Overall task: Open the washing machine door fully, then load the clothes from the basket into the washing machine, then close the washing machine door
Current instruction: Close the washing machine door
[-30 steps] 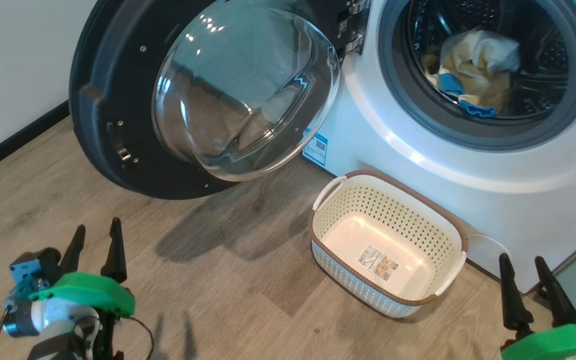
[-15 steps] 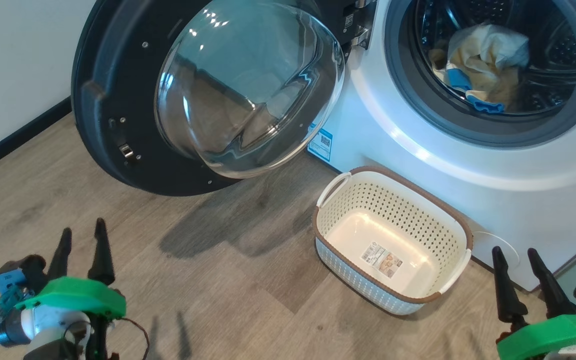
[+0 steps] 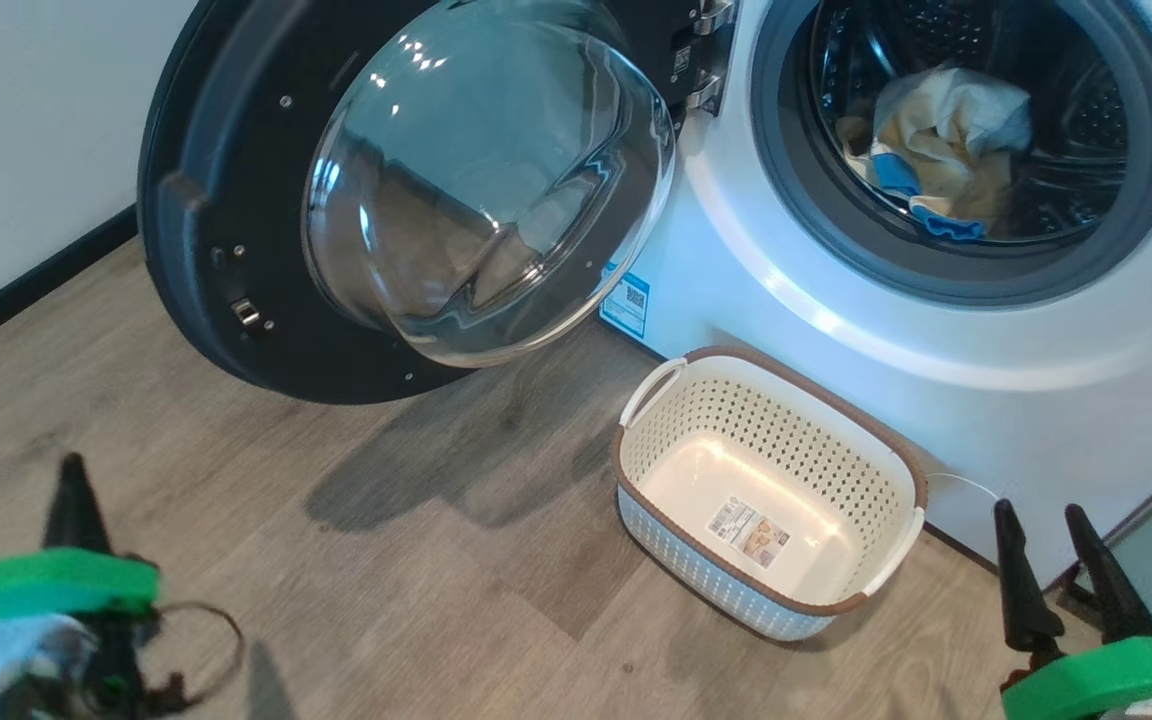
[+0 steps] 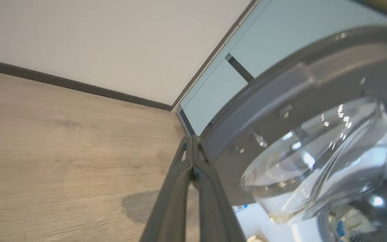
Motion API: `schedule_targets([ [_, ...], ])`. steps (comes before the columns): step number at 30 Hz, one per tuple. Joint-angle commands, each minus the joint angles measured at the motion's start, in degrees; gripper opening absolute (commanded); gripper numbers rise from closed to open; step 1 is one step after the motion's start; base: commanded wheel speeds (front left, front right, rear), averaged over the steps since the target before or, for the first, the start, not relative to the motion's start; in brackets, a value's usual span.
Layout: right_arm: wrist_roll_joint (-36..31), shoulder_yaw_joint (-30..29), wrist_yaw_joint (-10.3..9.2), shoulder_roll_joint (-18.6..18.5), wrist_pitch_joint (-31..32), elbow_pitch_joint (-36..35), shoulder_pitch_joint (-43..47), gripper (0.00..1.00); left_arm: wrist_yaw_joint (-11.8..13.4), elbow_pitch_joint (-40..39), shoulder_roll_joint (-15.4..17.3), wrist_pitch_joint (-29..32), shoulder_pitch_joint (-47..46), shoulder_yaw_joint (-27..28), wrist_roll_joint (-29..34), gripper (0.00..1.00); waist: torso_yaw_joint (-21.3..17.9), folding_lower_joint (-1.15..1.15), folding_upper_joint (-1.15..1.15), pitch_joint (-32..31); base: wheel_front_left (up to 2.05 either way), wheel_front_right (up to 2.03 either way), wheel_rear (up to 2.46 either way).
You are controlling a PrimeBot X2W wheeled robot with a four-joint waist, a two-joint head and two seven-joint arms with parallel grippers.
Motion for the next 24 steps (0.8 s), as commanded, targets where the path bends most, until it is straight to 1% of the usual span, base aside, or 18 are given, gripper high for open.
schedule_targets([
  [1, 0.1, 0.5, -0.16, -0.8, -0.5, -2.0, -0.8, 1.00, -0.1, -1.3, 2.9, 0.0, -4.1, 1.7, -2.3, 0.00, -0.1, 0.00, 0.00, -0.2, 0.00, 0.00, 0.00],
  [4, -0.1, -0.3, -0.16, -0.4, -0.5, -2.3, 0.4, 1.00, -0.1, 0.7, 6.4, 2.0, -6.2, 1.1, -9.2, 0.00, -0.5, 0.00, 0.00, -0.7, 0.00, 0.00, 0.00],
  [8, -0.4, -1.1, -0.16, 0.2, -0.5, -2.7, 2.0, 1.00, -0.1, 3.6, 10.4, 6.1, -9.5, 1.7, -18.5, 0.00, -1.0, 0.00, 0.00, -1.5, 0.00, 0.00, 0.00],
  [11, -0.6, -1.1, -0.16, 0.5, -0.5, -3.0, 2.7, 1.00, -0.1, 6.4, 13.0, 9.2, -12.0, 3.8, -25.0, 0.00, -2.1, 0.00, 0.00, -1.6, 0.00, 0.00, 0.00],
  [14, -0.7, -1.0, -0.16, 0.4, -0.5, -3.1, 2.8, 1.00, -0.1, 10.1, 15.6, 12.7, -14.8, 5.9, -29.8, 0.00, -3.1, 0.00, 0.00, -1.6, 0.00, 0.00, 0.00],
  [17, -0.7, -1.0, -0.16, 0.0, -0.5, -3.2, 2.8, 1.00, -0.1, 14.5, 17.8, 15.4, -18.0, 7.5, -33.0, 0.00, -3.9, 0.00, 0.00, -1.2, 0.00, 0.00, 0.00],
  [20, -0.7, -0.9, -0.16, -0.4, -0.5, -3.2, 2.9, 1.00, 0.6, 18.9, 19.7, 17.4, -21.7, 8.8, -35.1, 0.00, -4.6, 0.00, 0.00, -0.8, 0.00, 0.00, 0.00],
  [24, -0.7, -0.5, -0.16, -1.1, -0.5, -3.2, 2.9, 1.00, 3.0, 24.4, 21.9, 19.3, -26.1, 10.1, -37.1, 0.00, -5.6, 0.00, 0.00, -0.3, 0.00, 0.00, 0.00],
])
